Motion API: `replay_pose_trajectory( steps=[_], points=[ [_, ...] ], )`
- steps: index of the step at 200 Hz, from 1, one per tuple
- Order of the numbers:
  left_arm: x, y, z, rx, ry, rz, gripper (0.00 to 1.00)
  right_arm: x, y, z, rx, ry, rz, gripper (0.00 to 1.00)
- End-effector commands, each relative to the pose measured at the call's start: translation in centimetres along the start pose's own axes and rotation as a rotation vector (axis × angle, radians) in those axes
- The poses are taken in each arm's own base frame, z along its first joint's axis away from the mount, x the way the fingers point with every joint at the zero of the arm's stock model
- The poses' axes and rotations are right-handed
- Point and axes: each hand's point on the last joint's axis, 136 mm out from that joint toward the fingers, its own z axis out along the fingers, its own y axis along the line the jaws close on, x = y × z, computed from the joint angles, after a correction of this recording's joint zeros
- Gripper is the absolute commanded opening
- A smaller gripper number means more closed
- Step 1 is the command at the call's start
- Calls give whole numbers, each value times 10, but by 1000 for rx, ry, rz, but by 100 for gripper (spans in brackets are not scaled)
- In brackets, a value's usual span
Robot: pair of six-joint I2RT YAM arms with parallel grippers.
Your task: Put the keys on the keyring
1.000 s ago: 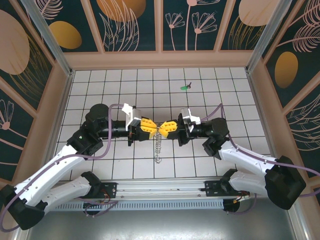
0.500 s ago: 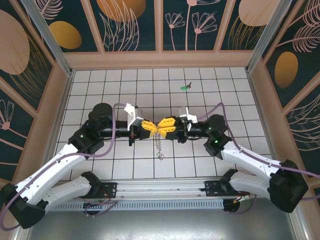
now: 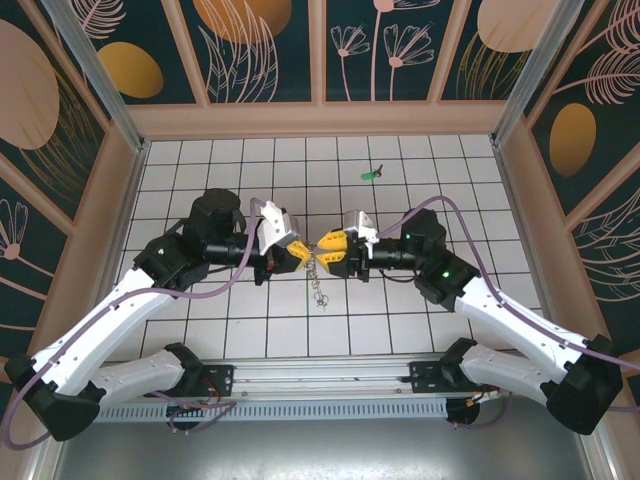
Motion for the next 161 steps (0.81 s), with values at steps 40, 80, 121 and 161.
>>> replay_pose_trajectory(
  steps=[40,80,121,161],
  points=[
    [3,-3,-6,-1,47,39,0,-12,9,1,-47,11,-38,29],
    [3,-2,-6,-9,58,46,0,-14,17,7,-102,8,-32,28],
    [3,0,-6,-12,70,49,0,-11,21,10,-145,19,-12,28],
    [1,-1,-6,-2,69,47,0,-11,19,15,-153,21,-14,24]
  ],
)
